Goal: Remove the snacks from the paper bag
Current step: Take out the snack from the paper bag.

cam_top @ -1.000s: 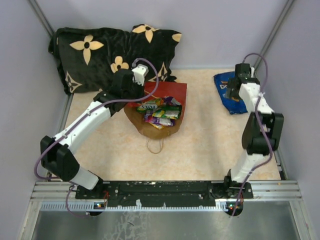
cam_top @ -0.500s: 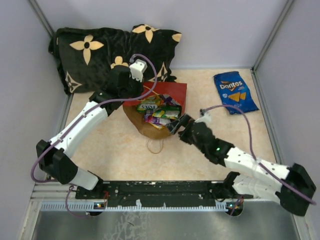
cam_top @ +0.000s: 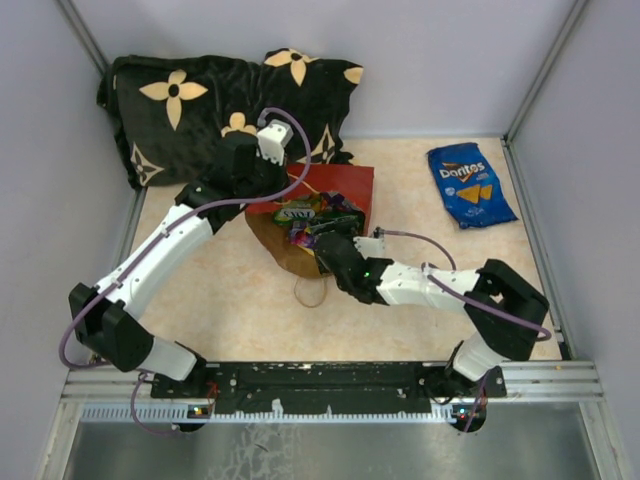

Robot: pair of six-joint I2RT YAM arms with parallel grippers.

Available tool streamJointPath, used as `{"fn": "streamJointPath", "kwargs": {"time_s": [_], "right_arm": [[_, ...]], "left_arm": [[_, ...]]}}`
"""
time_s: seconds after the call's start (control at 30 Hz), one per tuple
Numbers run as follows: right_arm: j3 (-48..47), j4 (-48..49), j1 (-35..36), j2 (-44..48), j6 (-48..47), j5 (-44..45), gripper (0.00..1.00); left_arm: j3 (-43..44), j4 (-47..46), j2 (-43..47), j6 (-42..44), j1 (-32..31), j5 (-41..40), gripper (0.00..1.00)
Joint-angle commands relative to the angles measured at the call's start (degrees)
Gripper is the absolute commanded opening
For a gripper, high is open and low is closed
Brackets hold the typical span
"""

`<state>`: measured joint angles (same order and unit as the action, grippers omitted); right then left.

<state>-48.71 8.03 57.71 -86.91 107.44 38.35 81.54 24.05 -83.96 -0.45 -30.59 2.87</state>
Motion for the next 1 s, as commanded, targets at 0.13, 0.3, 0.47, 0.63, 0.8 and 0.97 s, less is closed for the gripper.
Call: {"fn": "streamJointPath", "kwargs": {"time_s": [0.13, 0.3, 0.47, 0.63, 0.8, 0.97], "right_arm": [[-4.92, -16.33, -4.63, -4.75, 19.25, 13.17, 0.75], [-4.98, -17.93, -7.38, -8.22, 23.37, 12.45, 0.65], [-6.19, -16.23, -9.70, -12.43, 22.98, 12.66, 0.45], [-4.66, -3.09, -9.80, -11.56, 9.65, 13.38, 0.18], [-2.67, 2.89, -6.88, -3.11, -12.38, 9.95, 0.00], [3.67, -2.12, -3.15, 12.37, -34.71, 0.98, 0.00]], "left_arm": [[-1.94, -1.20, 3.12, -2.95, 0.22, 3.39, 0.00], [-2.52, -1.75, 1.48, -2.98, 0.01, 4.25, 0.00], [-1.77, -1.58, 0.66, -2.94, -0.39, 4.09, 0.00], [-0.50, -0.92, 0.23, -2.25, -0.35, 2.30, 0.00], [0.31, -0.48, -0.36, -1.44, -0.27, -0.37, 0.00], [1.40, -1.09, -1.92, -1.14, 0.76, -2.32, 0.00]]}}
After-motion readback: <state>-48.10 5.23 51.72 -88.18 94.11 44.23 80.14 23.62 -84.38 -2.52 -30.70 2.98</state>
